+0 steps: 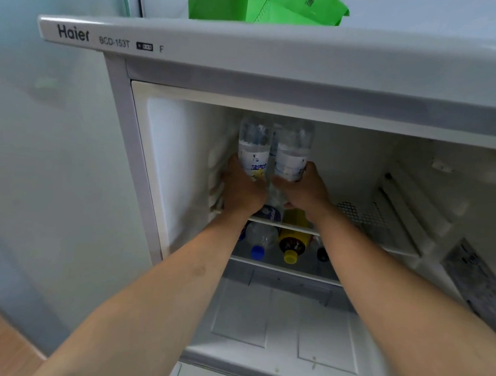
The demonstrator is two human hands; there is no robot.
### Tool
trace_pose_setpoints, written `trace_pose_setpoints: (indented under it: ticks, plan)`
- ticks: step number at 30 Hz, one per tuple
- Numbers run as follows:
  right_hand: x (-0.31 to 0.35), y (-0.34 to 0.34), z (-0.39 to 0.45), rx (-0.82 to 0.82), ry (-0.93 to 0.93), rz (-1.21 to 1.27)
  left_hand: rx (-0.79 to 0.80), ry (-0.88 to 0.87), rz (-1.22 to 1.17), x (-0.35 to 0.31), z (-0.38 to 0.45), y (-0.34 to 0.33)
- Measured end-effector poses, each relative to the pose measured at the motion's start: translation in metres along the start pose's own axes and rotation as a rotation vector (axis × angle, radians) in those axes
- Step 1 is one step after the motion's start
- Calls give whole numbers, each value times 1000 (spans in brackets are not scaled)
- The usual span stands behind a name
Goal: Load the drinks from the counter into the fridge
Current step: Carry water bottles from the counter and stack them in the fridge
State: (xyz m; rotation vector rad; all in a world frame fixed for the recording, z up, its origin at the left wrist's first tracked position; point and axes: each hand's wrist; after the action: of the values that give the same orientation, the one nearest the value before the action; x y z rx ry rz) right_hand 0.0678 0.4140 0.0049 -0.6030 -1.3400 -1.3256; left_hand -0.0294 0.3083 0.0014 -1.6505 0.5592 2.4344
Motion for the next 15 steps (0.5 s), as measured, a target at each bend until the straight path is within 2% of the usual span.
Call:
trace_pose_setpoints:
  ticks: [5, 11, 15]
  plan:
    - [5, -10, 10, -35, 3, -33, 3, 100, 13, 2, 24, -16]
    - [-8, 6, 36, -147, 19, -121, 120, 180, 115, 3, 48, -27]
    - [-17, 31, 56, -171, -36, -141, 117, 127, 109, 6, 58, -33]
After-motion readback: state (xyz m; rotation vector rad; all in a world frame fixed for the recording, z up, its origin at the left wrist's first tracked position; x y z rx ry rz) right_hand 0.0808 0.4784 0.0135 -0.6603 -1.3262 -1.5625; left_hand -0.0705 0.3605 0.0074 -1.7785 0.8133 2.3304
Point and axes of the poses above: each hand's wrist, its own z-axis towards the middle knuckle, its own y-axis out of the back of the hand, x = y × z, and after that the axes turned 10 degrees about -x, right-handed
